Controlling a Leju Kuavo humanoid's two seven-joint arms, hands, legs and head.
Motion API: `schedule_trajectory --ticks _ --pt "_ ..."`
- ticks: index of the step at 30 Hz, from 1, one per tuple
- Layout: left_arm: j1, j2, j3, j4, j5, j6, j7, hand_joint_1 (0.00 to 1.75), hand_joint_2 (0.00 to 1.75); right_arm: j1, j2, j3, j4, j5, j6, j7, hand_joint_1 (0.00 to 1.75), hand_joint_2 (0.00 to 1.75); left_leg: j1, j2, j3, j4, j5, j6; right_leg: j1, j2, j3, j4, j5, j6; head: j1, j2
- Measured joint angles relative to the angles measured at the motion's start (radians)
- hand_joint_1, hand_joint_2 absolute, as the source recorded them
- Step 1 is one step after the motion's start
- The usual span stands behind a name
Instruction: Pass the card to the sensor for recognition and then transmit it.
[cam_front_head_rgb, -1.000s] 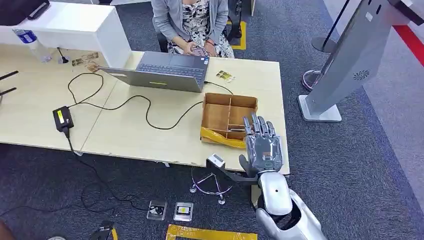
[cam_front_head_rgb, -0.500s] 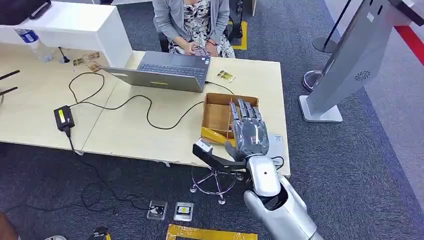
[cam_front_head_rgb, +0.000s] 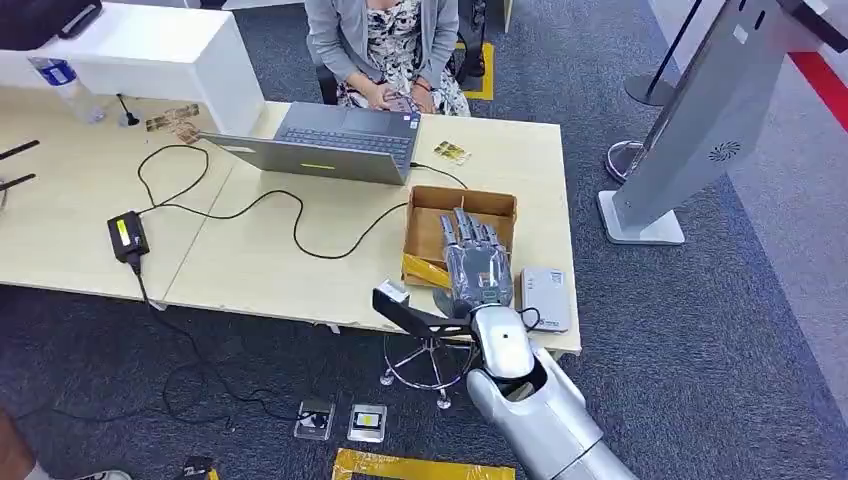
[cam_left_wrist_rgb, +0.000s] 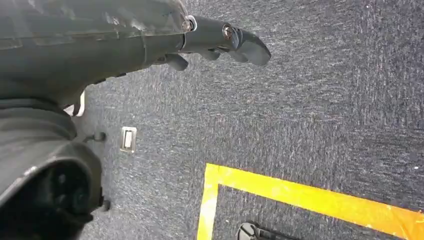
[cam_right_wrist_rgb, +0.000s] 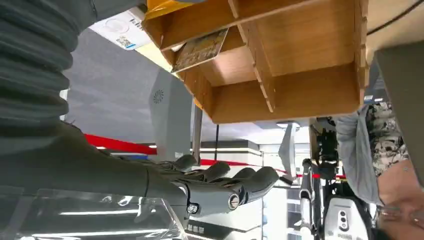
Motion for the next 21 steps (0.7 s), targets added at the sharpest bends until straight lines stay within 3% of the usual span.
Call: schedule_trajectory --ticks 21 --pt "0.004 0.0 0.0 0.006 0.007 0.004 0.018 0.0 0.0 -0.111 0.047 -0.012 0.229 -0.016 -0.038 -0.032 0.0 1.75 0.0 0.0 0.0 0.0 0.0 0.0 0.0 0.0 0.0 0.0 0.0 0.0 0.0 0.0"
